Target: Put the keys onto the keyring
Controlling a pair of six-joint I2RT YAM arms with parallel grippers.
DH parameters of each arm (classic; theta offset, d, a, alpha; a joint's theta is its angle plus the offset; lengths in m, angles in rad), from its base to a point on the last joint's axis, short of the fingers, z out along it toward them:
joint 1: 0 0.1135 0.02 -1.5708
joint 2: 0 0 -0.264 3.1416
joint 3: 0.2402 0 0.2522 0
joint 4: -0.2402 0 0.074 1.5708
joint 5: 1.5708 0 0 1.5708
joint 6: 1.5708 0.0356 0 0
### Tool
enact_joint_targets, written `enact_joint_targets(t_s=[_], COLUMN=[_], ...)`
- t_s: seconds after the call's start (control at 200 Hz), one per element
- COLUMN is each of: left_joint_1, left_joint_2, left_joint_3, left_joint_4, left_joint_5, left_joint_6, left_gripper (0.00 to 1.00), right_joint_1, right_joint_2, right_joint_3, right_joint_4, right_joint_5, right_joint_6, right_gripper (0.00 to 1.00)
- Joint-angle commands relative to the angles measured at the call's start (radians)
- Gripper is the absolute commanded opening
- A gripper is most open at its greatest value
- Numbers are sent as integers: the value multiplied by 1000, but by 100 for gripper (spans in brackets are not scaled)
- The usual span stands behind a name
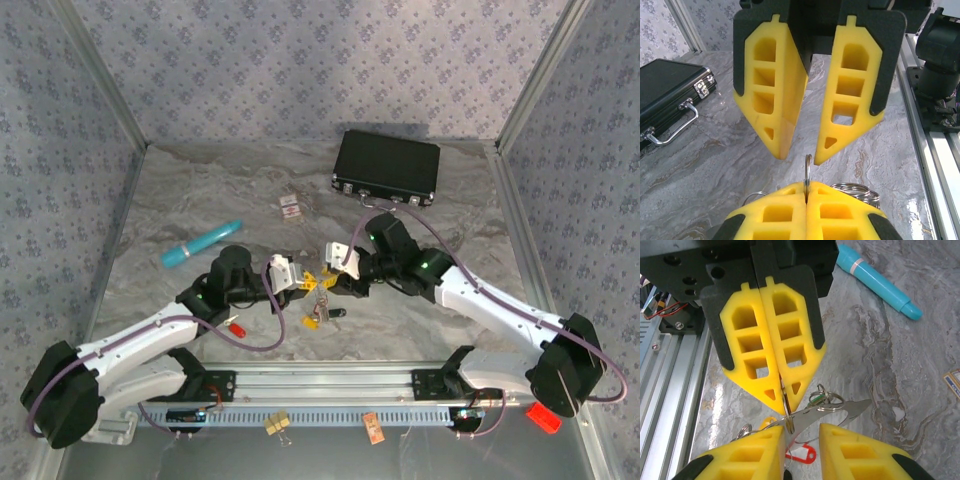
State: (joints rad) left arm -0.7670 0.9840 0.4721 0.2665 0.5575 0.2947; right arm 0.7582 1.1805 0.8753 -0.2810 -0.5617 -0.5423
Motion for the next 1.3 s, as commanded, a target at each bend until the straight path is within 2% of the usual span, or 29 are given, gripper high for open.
enact_joint_targets(t_s=[0.0,0.12,0.335,0.46,0.575,0.675,1.144,1.209,1.294], left_joint_1=[-4,-5,-4,-4,-4,-4,-4,-5,-5], left_joint_2=[1,1,2,4,6,13,26,21,21], left_joint_3=[-1,1,7,7,1,-16,-18,-15,-8], left_joint_4=[55,54,48,49,57,83,101,95,88], left_joint_5=[38,39,42,42,25,18,36,36,38], left_joint_6=[-3,-3,-5,-6,-14,-18,-25,-22,-19], left_gripper=[0,0,0,0,11,13,0,0,0], right_joint_1=[8,11,15,16,14,14,18,17,21], right_joint_2=[6,11,23,27,26,28,24,21,23], right_joint_3=[-2,3,11,13,7,-2,-29,-27,-8], right_joint_4=[16,9,0,0,6,31,71,59,27], right_joint_5=[-26,-36,-37,-44,-60,-81,-74,-48,-32], right_joint_6=[15,12,7,7,15,35,69,60,36], right_gripper=[20,15,14,0,0,0,0,11,13])
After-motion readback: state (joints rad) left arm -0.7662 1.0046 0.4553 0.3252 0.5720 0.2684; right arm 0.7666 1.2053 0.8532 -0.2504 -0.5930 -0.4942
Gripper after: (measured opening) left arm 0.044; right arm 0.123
